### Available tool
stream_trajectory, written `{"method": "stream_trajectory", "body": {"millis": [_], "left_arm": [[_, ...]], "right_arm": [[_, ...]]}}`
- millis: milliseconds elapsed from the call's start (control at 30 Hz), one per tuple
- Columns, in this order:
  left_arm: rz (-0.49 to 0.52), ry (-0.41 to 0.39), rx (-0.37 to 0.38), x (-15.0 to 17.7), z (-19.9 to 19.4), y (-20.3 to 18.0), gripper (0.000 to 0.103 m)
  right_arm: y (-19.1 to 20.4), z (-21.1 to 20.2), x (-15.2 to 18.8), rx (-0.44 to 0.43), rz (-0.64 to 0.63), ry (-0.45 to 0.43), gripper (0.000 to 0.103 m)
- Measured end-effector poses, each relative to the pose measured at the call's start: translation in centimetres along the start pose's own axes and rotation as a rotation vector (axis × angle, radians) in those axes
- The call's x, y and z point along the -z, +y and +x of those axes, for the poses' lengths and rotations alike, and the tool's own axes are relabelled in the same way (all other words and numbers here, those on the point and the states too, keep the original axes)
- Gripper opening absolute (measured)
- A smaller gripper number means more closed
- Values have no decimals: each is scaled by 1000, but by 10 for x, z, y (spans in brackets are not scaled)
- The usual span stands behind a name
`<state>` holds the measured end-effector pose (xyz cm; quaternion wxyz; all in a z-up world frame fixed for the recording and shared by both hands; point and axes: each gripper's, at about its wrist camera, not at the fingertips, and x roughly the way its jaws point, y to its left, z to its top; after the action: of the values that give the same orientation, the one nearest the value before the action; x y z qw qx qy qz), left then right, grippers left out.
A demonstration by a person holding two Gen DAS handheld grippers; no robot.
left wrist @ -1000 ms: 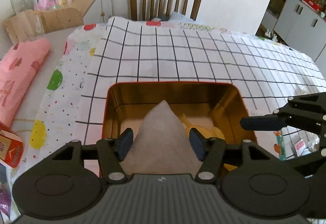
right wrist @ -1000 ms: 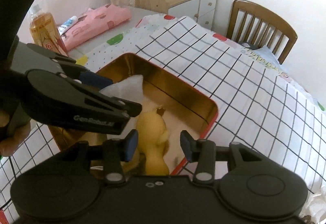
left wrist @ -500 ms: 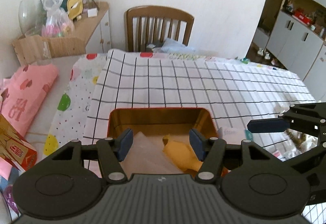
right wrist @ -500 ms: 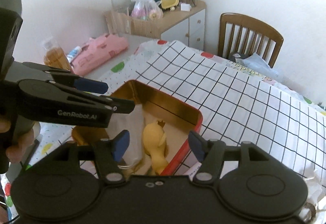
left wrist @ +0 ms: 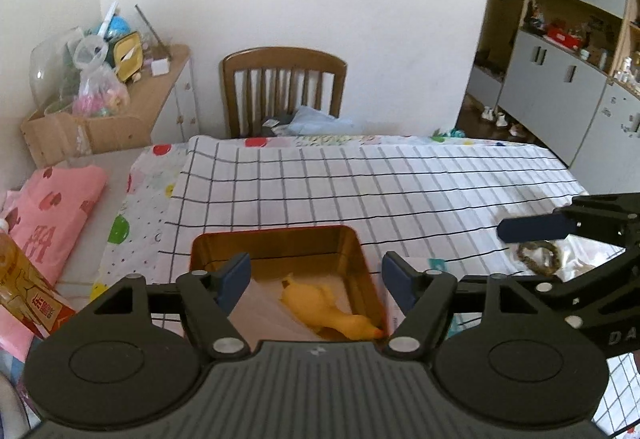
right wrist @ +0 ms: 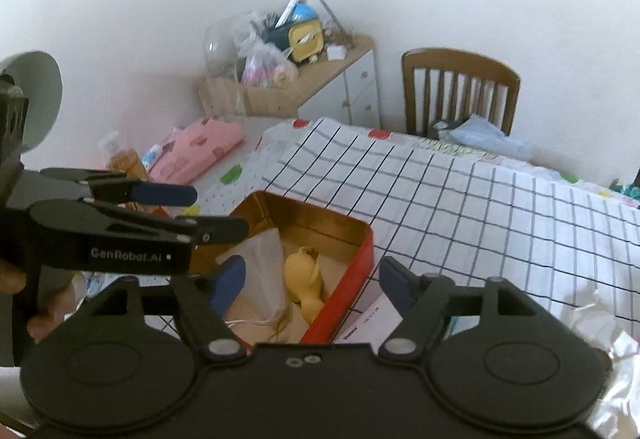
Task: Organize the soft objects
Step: 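Move both grippers back toward the pile of items on the table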
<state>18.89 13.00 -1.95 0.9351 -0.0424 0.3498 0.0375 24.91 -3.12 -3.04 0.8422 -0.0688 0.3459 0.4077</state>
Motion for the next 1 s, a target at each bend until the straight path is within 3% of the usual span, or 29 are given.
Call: {"method": "stream_trajectory", "body": {"millis": [67, 200, 467, 700, 833, 1000], "left_arm": [[10, -8, 10, 1, -4, -7, 72], [41, -34, 29, 2, -14, -24, 81], [66, -49, 84, 11, -22, -56, 85], [95, -62, 143, 16, -19, -87, 86], [86, -63, 196, 16, -14, -101, 99], [82, -67, 239, 14, -4, -120, 100]], "right_arm": [[-1, -12, 4, 8, 0, -30, 84], [-10, -32, 14, 15, 40, -57, 87], [-33, -77, 44, 67, 102, -100, 91], [-60, -113, 74, 152, 153, -115, 97], [-75, -129, 90, 204, 164, -117, 100], [-95, -146, 114, 282, 195, -113, 100]]}}
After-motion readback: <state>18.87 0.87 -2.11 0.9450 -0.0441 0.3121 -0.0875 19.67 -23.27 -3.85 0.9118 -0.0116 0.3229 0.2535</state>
